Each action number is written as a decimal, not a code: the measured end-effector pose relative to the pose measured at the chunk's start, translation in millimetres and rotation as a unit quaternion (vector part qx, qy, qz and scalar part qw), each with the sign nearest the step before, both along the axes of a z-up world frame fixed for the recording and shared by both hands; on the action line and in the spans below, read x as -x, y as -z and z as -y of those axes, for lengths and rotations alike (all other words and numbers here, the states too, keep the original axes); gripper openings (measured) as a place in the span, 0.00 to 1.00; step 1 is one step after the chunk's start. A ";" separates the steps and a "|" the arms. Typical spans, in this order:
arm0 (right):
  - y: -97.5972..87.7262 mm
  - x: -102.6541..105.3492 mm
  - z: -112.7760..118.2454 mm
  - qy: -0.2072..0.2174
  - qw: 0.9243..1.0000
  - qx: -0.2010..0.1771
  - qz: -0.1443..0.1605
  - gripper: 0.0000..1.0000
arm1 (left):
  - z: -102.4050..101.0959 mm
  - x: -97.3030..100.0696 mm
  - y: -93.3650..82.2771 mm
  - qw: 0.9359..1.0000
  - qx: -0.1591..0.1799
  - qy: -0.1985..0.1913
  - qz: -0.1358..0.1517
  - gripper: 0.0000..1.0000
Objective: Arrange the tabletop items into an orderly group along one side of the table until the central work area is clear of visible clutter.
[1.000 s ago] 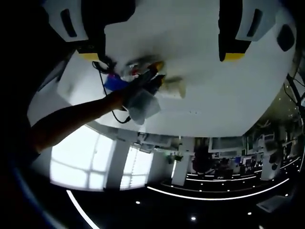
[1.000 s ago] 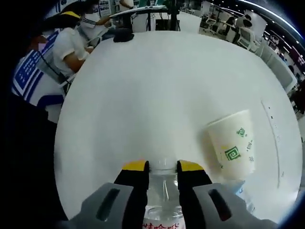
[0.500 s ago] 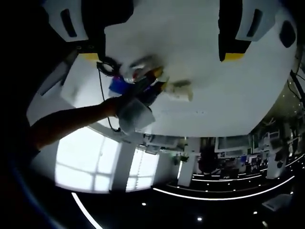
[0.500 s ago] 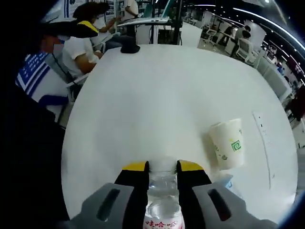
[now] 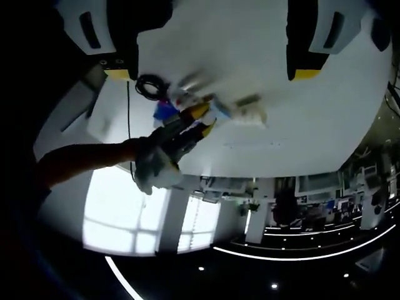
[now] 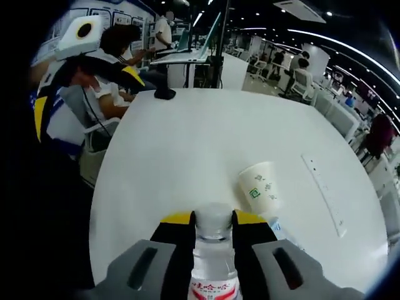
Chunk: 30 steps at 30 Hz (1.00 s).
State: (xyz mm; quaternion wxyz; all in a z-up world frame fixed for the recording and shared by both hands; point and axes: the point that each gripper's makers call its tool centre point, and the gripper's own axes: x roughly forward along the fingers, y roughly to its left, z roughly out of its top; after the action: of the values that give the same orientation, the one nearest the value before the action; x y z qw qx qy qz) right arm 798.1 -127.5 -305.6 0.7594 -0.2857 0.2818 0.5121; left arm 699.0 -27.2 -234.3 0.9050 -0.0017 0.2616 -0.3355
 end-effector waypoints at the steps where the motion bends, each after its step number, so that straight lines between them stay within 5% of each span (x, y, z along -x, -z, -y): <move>1: -0.8 -1.3 3.5 0.004 1.000 -0.006 0.004 0.17 | 3.3 0.5 -0.5 1.000 0.001 0.004 0.000 0.97; 15: -38.3 -0.9 72.3 0.117 0.987 -0.106 0.028 0.18 | 28.2 1.1 -0.3 0.999 -0.002 0.039 0.002 0.96; 30: -47.7 21.1 105.7 0.169 0.976 -0.133 0.036 0.18 | 60.6 -1.3 0.2 0.996 -0.012 0.084 0.004 0.96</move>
State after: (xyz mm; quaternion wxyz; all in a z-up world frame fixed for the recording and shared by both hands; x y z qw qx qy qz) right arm 777.0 -233.2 -257.9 0.8759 -0.1484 0.2275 0.3987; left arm 700.3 -87.8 -234.4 0.8745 0.0323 0.2613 -0.4074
